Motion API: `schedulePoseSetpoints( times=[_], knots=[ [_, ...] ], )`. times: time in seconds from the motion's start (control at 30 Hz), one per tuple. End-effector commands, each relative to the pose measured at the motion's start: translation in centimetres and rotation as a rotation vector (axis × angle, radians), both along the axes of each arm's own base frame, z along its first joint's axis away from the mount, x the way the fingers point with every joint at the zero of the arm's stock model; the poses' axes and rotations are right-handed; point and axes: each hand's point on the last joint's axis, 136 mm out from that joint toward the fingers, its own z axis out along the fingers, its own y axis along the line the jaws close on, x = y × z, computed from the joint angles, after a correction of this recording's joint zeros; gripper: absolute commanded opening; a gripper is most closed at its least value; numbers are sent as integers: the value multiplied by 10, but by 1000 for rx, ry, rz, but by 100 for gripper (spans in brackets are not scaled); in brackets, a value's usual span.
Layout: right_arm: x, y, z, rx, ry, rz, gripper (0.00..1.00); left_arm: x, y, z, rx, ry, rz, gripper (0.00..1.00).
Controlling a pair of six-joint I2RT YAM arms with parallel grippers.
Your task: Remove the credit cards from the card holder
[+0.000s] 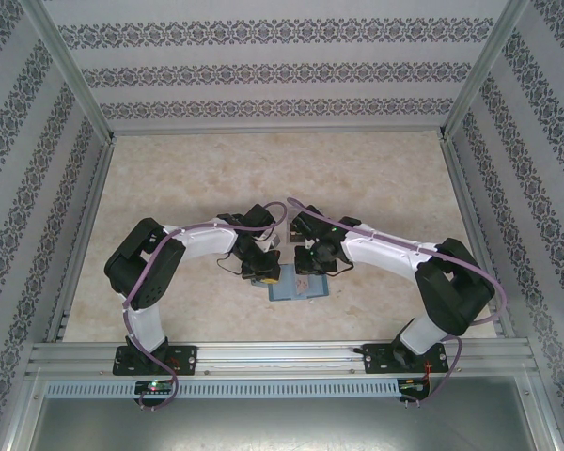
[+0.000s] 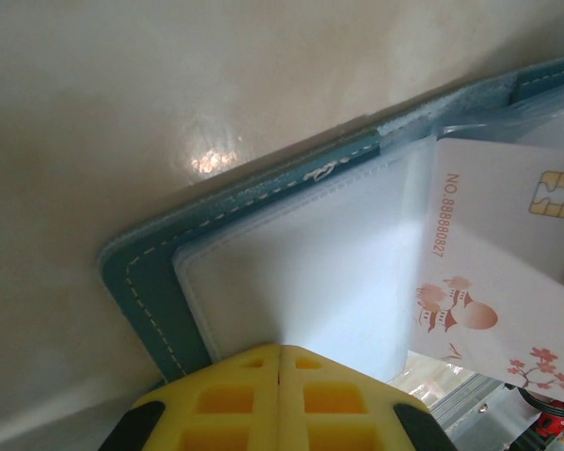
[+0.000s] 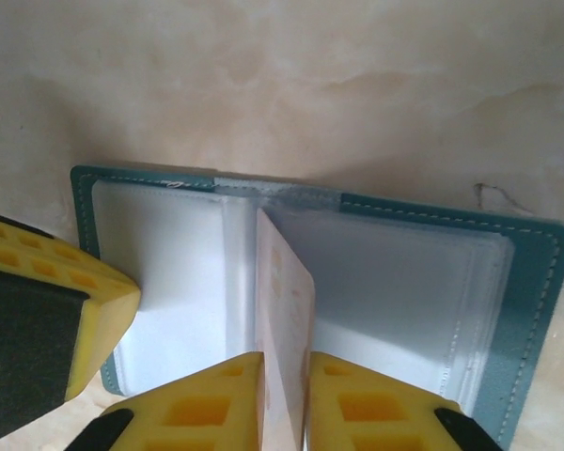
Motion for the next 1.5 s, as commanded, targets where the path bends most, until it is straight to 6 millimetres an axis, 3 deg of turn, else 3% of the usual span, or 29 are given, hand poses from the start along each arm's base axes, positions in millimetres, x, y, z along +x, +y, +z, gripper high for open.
schedulePoseSetpoints(
  times=[0.0,0.27,0.57,0.97,1.27,1.47],
  knots=[
    [-12,5,0,21,51,-11,21,-16,19,-27,119,62,-12,0],
    [-22,4,1,34,75,-19,20,-16,19,-26,117,60,-15,0],
    [-20,1,8,32,39,-27,10,-10,17,-15,107,24,-5,0],
    [2,-10,37,98,-56,-28,6,17,5,37,51,-107,10,1],
    [26,-24,62,134,-235,287,1,42,23,56,17,-229,99,4],
    [24,-28,72,83,-385,697,0,47,35,59,-6,-254,148,6]
  ],
)
